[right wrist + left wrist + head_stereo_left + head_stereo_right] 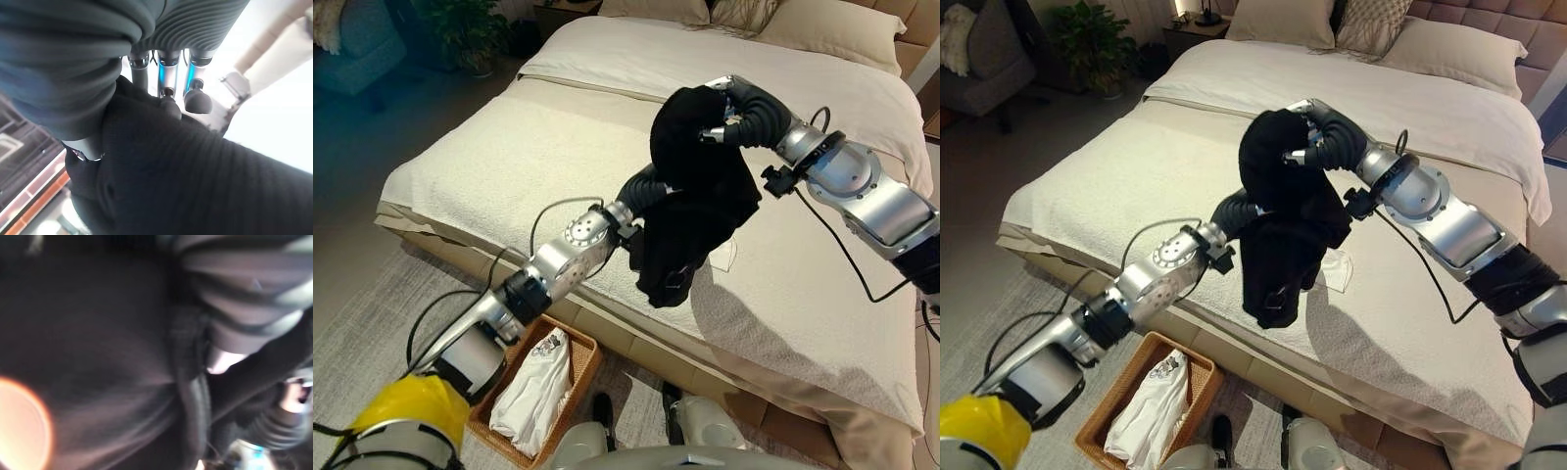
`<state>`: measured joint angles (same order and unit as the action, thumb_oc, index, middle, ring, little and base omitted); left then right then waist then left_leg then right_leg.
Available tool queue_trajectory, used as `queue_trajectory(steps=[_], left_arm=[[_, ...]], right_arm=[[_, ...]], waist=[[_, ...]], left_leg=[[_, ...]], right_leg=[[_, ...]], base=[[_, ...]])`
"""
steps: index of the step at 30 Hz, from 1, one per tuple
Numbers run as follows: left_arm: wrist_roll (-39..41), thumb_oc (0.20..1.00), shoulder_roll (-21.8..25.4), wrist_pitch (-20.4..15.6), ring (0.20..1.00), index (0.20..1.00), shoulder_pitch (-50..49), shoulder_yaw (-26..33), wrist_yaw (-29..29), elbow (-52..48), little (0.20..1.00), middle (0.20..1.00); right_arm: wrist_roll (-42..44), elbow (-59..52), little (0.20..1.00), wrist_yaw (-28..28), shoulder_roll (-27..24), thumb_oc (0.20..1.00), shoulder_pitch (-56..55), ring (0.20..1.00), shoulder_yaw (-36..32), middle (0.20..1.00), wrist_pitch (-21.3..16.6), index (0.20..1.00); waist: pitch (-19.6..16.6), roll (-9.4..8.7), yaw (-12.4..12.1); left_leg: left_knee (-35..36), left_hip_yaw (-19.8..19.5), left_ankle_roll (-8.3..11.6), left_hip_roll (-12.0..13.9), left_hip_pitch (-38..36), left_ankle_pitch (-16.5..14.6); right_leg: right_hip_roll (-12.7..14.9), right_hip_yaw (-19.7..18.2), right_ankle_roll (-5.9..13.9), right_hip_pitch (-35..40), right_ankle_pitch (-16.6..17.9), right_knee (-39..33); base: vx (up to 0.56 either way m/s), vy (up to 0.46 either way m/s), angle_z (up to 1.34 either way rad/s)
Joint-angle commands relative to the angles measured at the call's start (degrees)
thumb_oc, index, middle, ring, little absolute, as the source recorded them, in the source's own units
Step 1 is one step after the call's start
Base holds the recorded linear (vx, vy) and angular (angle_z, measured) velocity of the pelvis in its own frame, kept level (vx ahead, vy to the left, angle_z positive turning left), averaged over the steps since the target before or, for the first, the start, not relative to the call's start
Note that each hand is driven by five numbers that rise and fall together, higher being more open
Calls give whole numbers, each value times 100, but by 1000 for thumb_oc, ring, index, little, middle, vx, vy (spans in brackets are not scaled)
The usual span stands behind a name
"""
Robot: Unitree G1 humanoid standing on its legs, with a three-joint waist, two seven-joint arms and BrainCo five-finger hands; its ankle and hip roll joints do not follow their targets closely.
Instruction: Pick up clothes into the bucket
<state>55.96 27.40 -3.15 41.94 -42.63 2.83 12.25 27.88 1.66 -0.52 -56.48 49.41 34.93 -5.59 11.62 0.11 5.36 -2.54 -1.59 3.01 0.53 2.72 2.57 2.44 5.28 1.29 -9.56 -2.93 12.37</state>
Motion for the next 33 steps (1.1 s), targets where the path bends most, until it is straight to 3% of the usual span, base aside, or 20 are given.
queue_trajectory(steps=[1,5,7,9,10,11,12,15,16,17,21,23,27,33], left_arm=[[435,200,186,-241,200,200,-501,590,-47,-87,200,200],[611,200,337,-308,200,200,-1441,1374,-15,-689,200,200],[687,200,151,-371,200,200,-2066,1929,-62,-1091,200,200],[733,200,137,-384,200,200,-2239,2070,-54,-1249,200,200],[796,200,43,-457,200,200,-2519,2463,-40,-1613,200,200],[795,200,50,-454,200,200,-2534,2458,-45,-1626,200,200],[707,200,-11,-532,200,200,-2731,2759,-55,-1856,200,200],[524,200,62,-709,200,200,-2931,3371,-95,-2294,200,200],[521,200,66,-706,200,200,-2944,3373,-99,-2305,200,200],[368,200,153,-862,200,200,-3050,3778,-148,-2522,200,200],[-79,200,385,-1105,200,200,-3185,4365,-300,-2936,200,200],[-454,200,609,-1397,200,200,-3285,4952,-482,-3181,200,200],[-786,200,599,-1787,200,200,-3306,5563,-726,-3525,200,200],[-1253,200,526,-2097,200,200,-3219,5699,-1076,-3833,200,200]], right_arm=[[-143,32,1000,611,69,1000,19,1000,-1054,1000,-347,1000],[-160,483,1000,766,464,1000,-994,1000,-1962,1000,-335,1000],[-155,956,1000,912,1052,1000,-1702,1000,-2597,1000,-309,1000],[-196,1071,1000,944,1230,1000,-1919,1000,-2772,1000,-296,1000],[-343,1324,1000,1038,1619,1000,-2435,1000,-3137,1000,-269,1000],[-349,1308,1000,1041,1629,1000,-2457,1000,-3146,1000,-264,1000],[-512,1477,1000,1028,1992,1000,-2882,1000,-3358,1000,-212,1000],[-808,1771,1000,1033,2435,1000,-3560,1000,-3673,1000,-156,1000],[-811,1767,1000,1033,2441,1000,-3568,1000,-3672,1000,-155,1000],[-1014,2144,1000,1004,2708,1000,-3922,1000,-3743,1000,-130,1000],[-1190,2657,1000,933,2955,1000,-4319,1000,-3767,1000,-77,1000],[-1343,3254,1000,807,3157,1000,-4634,1000,-3702,1000,-24,1000],[-1693,4201,1000,672,3419,1000,-4946,1000,-3459,1000,72,1000],[-2005,5653,1000,709,3570,1000,-4835,1000,-3184,1000,162,1000]], waist=[[-344,-340,-70],[-304,-324,-171],[-294,-313,-238],[-302,-319,-261],[-292,-293,-282],[-300,-300,-284],[-301,-284,-297],[-293,-241,-311],[-299,-245,-309],[-267,-215,-329],[-193,-209,-342],[-87,-202,-371],[30,-221,-417],[191,-244,-482]], left_leg=[[-450,-128,128,24,136,-513],[-528,-176,88,-19,176,-560],[-569,-221,54,-58,182,-601],[-592,-230,42,-73,192,-627],[-602,-242,23,-97,207,-638],[-605,-243,23,-98,206,-641],[-623,-266,12,-113,220,-654],[-610,-293,-1,-132,233,-661],[-611,-294,-1,-132,234,-662],[-612,-308,-4,-146,272,-659],[-657,-342,-6,-152,391,-647],[-698,-364,0,-157,502,-630],[-741,-403,14,-162,620,-612],[-774,-477,37,-182,765,-581]], right_leg=[[483,55,574,559,163,-593],[510,75,568,580,140,-588],[531,91,561,623,120,-597],[538,99,560,632,107,-596],[548,107,556,647,98,-607],[549,108,556,650,96,-607],[561,108,551,652,91,-608],[575,112,548,654,90,-640],[575,113,548,654,89,-641],[583,127,547,623,97,-650],[601,156,543,533,116,-632],[607,176,539,421,138,-586],[613,209,542,320,156,-531],[642,270,546,196,156,-444]], base=[[13,-3,6],[9,4,5],[11,5,3],[10,11,5],[7,10,11],[11,21,19],[12,20,17],[5,25,9],[0,0,0],[-33,14,2],[-42,14,3],[-47,14,4],[-35,7,7],[-12,-2,6]])
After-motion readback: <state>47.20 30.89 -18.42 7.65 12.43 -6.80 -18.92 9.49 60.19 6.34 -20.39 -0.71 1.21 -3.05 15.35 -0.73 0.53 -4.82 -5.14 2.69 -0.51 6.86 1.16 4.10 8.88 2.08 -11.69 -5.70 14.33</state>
